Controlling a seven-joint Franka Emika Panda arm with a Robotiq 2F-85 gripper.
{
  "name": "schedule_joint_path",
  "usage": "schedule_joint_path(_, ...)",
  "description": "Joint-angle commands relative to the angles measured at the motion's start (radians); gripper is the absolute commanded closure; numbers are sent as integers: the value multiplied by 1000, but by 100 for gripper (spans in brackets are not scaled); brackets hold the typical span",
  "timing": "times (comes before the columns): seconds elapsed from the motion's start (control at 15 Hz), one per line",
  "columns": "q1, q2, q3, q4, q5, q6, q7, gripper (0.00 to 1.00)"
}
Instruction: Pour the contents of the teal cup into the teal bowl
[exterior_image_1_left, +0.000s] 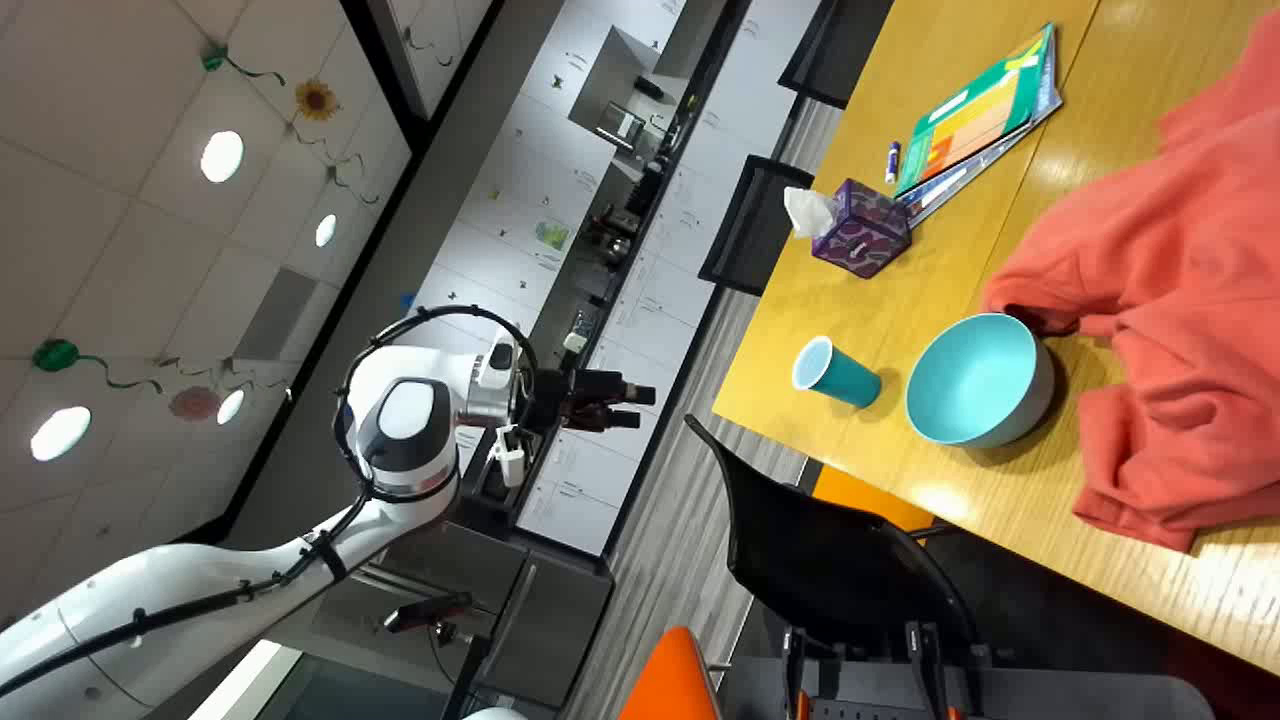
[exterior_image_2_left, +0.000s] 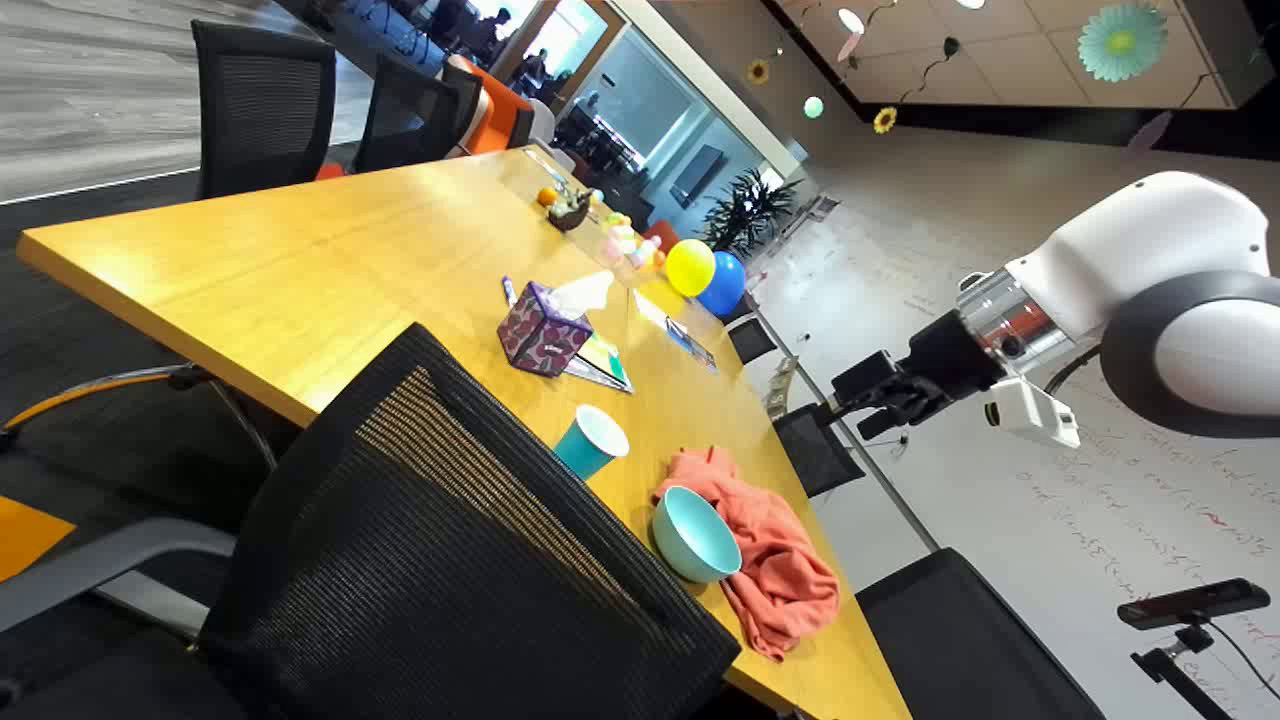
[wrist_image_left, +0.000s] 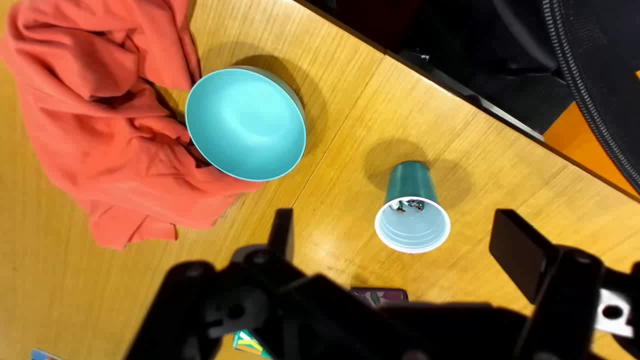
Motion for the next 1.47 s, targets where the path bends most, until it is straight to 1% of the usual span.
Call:
schedule_joint_path(0.0, 11, 2, -10, 2, -8, -3, 6, 0)
schedule_joint_path(0.13, 3, 13, -4, 11, -18, 16, 18, 0)
schedule_joint_path(0.33, -31, 92, 2, 69, -37, 91, 49, 0)
schedule_joint_path(0.47, -59, 175, 0, 127, -51, 144, 66, 0)
schedule_joint_path(0.6, -77, 283, -15, 208, -56, 155, 56, 0)
schedule_joint_path(0.67, -77, 336, -28, 251, -52, 142, 44, 0)
schedule_joint_path(1.0, -35, 639, -124, 472, 36, 98, -40, 0)
schedule_joint_path(1.27, 0, 836, -152, 584, 107, 120, -98, 0)
schedule_joint_path(1.4, 17, 911, -155, 621, 128, 129, -99, 0)
